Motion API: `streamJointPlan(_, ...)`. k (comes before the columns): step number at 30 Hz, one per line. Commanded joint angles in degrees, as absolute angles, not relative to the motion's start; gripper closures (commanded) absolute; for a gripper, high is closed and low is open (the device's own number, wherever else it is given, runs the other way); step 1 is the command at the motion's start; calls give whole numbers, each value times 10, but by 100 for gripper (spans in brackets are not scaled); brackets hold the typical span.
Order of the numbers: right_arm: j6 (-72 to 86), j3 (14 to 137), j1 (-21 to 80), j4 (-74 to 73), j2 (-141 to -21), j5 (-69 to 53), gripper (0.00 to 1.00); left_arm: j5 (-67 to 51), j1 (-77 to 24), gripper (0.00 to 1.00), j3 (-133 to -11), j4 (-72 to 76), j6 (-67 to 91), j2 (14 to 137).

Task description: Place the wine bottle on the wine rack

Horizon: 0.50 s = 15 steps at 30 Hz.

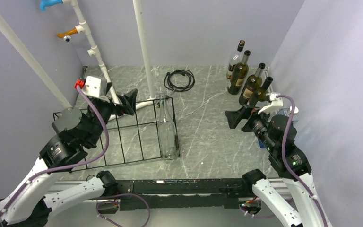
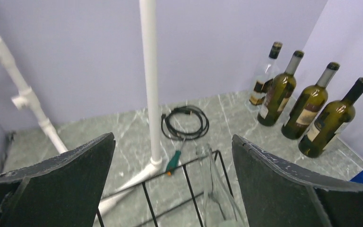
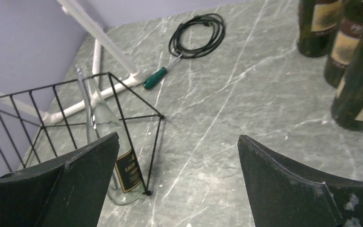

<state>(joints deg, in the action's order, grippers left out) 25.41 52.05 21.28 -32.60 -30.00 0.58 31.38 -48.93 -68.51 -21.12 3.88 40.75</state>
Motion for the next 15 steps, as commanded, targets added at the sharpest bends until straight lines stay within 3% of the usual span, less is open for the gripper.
streamJointPlan(1,213,620,216,-364,-335,84,0,270,-488,0,-737,-191,-53,431)
streamJointPlan(9,149,721,216,-420,-381,245,0,204,-457,0,-551,-46,-98,346)
streamJointPlan(15,106,749,216,-417,-430,442,0,125,-446,0,-547,-62,-90,339)
